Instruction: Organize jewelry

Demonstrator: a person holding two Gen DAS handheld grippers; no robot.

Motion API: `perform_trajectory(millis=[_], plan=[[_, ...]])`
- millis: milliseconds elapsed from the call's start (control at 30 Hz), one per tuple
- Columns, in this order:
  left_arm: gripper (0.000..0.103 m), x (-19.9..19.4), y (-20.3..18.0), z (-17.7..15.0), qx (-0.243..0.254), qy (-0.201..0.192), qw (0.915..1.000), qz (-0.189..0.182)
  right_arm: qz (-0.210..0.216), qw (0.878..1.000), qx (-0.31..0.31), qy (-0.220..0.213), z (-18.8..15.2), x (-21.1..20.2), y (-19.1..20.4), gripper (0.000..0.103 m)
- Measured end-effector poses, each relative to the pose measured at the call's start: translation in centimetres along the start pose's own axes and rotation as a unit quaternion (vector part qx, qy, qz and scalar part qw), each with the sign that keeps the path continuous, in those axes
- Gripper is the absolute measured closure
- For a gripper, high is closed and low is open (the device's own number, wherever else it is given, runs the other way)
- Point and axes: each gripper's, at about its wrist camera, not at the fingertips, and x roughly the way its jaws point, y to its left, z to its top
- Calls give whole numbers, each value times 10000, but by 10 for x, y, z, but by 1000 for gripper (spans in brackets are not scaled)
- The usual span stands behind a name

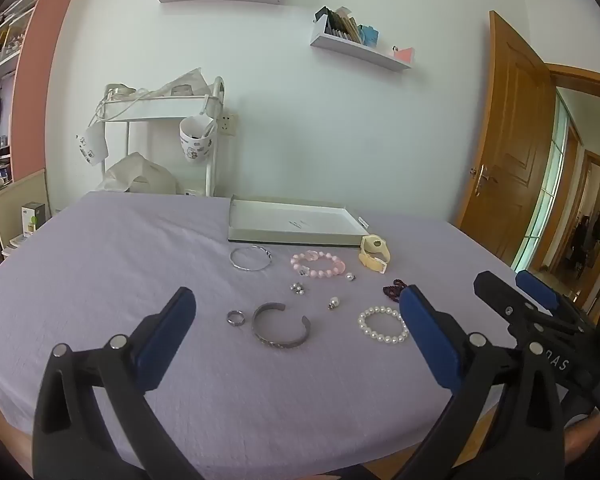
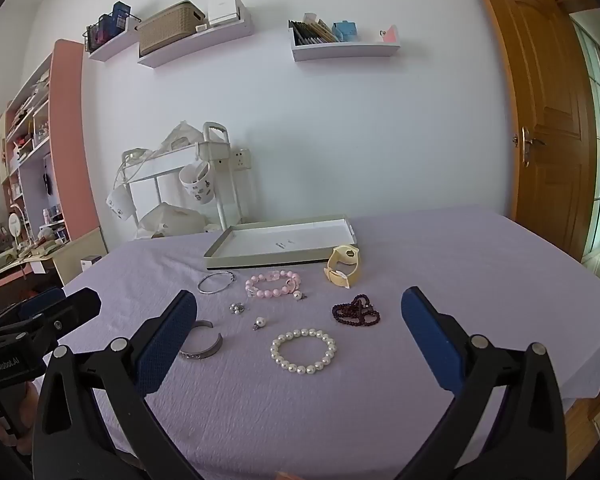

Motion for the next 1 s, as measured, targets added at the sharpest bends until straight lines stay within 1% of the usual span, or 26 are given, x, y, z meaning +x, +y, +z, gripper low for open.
perform_trajectory(millis=[633, 1000], plan=[[2, -4, 0, -1, -12, -17, 10000, 16, 13, 10000, -9, -33, 2, -1, 0, 1], [2, 1, -1, -1, -15, -8, 10000, 12, -5, 10000, -8, -39, 3, -2, 1, 1]])
